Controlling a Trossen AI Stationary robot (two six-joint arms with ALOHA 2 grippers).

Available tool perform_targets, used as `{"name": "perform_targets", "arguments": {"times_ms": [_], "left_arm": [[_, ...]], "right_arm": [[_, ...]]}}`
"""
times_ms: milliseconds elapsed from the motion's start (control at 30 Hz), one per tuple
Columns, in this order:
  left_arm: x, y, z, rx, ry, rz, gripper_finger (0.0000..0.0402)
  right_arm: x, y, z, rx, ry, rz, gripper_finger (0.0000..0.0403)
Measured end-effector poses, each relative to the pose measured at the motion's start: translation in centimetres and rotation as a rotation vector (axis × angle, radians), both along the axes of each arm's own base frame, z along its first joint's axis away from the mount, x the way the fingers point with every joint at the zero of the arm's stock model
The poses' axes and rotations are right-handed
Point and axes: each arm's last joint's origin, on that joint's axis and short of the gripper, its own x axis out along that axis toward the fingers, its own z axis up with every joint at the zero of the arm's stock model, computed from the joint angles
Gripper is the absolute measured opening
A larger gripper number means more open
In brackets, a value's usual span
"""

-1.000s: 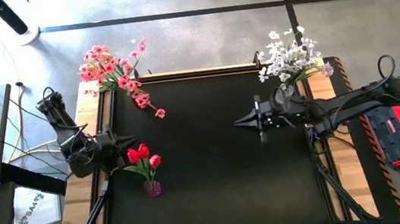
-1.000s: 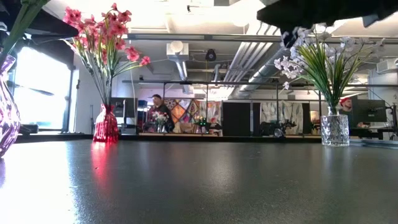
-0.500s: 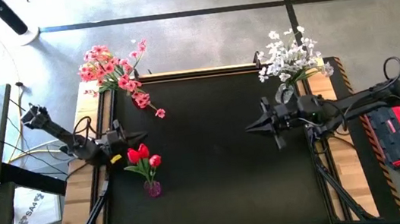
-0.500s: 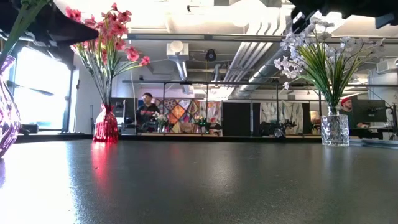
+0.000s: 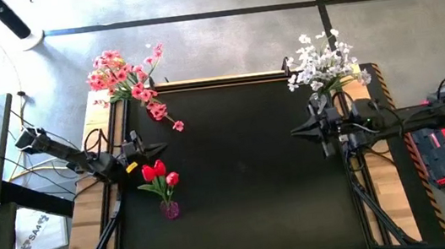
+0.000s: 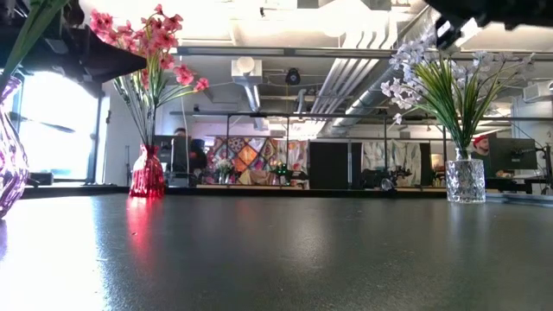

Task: Sort flowers into vase by color
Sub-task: Return to Home Position

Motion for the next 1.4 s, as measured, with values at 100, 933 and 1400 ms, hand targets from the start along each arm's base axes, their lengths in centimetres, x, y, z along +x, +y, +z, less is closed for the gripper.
{"name": "perform_targets", "arguments": {"times_ms": [100,933,1400], "left_arm": [[0.0,0.1,0.0,0.013,0.003,0.013,0.0],[-0.6,0.6,0.0,0.009,0.006,0.026,0.0],[-0.6,0.6,-0.3,-0.044,0.003,0.024,0.0]], "right_arm": [[-0.8,-0.1,-1.5,0.027,-0.015,-0.03,0.002],[-4.1,-0.5,-6.7,0.16,0.011,-0.102,0.002],[-3.2,-0.5,-9.5,0.151,-0.01,-0.104,0.002]]}}
